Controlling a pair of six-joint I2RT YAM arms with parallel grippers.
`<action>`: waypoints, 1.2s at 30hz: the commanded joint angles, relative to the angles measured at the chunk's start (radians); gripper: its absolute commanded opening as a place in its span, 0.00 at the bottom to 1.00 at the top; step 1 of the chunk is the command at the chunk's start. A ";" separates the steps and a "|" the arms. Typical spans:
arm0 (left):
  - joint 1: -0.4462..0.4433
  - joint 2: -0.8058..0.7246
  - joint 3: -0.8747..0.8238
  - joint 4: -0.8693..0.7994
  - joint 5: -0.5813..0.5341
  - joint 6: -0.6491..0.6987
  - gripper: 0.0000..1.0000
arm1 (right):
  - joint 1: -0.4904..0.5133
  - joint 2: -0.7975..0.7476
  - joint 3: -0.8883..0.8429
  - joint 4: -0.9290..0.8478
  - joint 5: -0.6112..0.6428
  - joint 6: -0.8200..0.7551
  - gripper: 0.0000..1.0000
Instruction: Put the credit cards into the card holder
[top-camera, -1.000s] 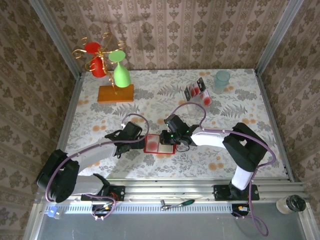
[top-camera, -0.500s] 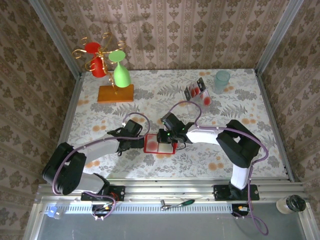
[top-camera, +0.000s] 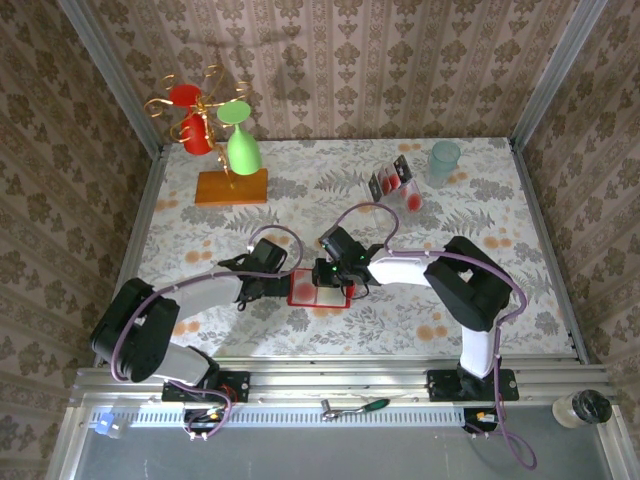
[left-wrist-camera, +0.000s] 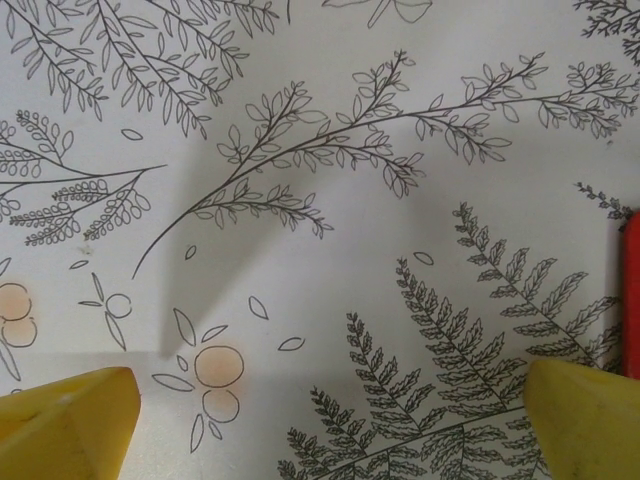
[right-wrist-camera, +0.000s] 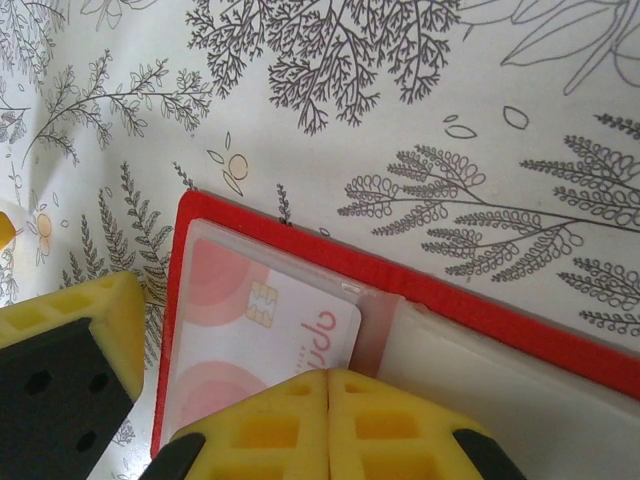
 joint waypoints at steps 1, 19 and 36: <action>-0.002 0.020 0.020 0.008 0.010 0.017 1.00 | 0.000 0.027 0.036 -0.025 -0.010 -0.015 0.09; -0.022 0.008 0.004 0.011 0.005 0.004 1.00 | -0.001 -0.024 0.032 -0.025 -0.028 -0.011 0.09; -0.005 -0.147 0.005 -0.069 -0.004 0.030 1.00 | -0.019 -0.212 -0.075 -0.079 0.039 -0.036 0.19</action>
